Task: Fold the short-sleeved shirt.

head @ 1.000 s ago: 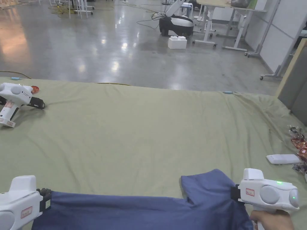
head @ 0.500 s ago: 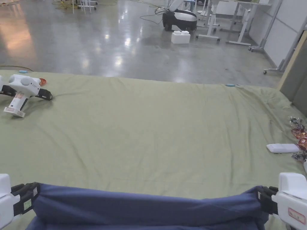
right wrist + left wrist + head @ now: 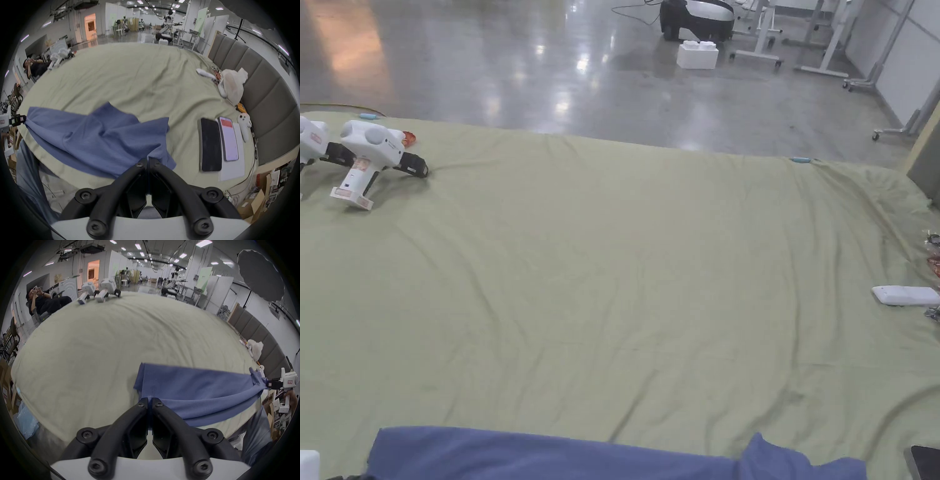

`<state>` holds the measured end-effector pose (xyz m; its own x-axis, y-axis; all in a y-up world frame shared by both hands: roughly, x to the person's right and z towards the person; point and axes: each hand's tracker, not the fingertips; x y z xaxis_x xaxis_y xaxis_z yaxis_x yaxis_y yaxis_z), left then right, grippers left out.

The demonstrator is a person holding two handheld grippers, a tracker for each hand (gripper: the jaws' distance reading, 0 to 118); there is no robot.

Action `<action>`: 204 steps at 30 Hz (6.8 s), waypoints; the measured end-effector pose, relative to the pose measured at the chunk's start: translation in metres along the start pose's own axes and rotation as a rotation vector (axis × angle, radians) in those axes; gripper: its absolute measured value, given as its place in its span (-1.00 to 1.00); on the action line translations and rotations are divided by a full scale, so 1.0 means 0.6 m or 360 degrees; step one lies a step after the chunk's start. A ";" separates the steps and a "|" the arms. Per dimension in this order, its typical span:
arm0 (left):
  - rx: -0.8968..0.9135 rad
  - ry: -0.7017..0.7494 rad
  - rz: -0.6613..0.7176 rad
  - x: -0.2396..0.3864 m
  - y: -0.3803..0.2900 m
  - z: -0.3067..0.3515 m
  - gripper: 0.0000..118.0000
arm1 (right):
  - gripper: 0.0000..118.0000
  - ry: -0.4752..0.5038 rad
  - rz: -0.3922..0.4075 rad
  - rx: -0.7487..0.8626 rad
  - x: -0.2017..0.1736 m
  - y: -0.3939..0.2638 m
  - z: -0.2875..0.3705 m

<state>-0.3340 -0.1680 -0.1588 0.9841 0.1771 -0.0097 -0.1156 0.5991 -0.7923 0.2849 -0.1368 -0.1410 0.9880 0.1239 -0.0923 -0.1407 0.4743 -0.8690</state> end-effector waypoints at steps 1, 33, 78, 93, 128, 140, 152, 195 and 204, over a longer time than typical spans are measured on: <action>-0.0010 0.0008 -0.0010 0.002 -0.005 -0.002 -0.99 | -1.00 -0.0002 0.0002 -0.0025 -0.003 -0.006 -0.007; 0.1137 0.0294 -0.0316 0.270 0.181 0.034 -0.60 | -0.29 -0.0163 -0.0331 0.1504 -0.226 0.197 0.081; -0.0111 -0.0942 0.0822 -0.177 0.029 -0.153 0.25 | -0.95 -0.0015 -0.0236 0.1232 -0.249 0.203 0.026; -0.0083 -0.0789 0.0693 -0.125 0.065 -0.077 -0.85 | -0.95 0.0047 -0.0219 0.1161 -0.246 0.209 0.020; -0.0264 -0.0744 0.0548 0.187 0.103 -0.058 -0.85 | -0.95 0.0070 -0.0250 0.1082 -0.219 0.173 0.003; -0.0418 -0.0518 0.0552 0.263 0.061 -0.147 -0.84 | -0.95 0.0015 -0.0292 0.1059 -0.193 0.158 0.004; -0.0388 -0.0531 0.0575 0.274 0.062 -0.136 -0.53 | -0.95 0.0030 -0.0292 0.1037 -0.198 0.152 -0.004; -0.0088 -0.0581 0.0279 0.135 0.065 -0.042 0.40 | -0.95 0.0044 -0.0255 0.1050 -0.199 0.150 0.001; -0.0283 -0.0770 0.0601 -0.023 0.025 -0.119 0.44 | -0.95 0.0049 -0.0247 0.1056 -0.203 0.160 0.002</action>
<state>-0.3399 -0.2176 -0.2140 0.7030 0.7082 -0.0645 -0.3776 0.2949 -0.8777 0.1508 -0.1057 -0.2125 0.9999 -0.0089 -0.0128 0.0031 0.9199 -0.3920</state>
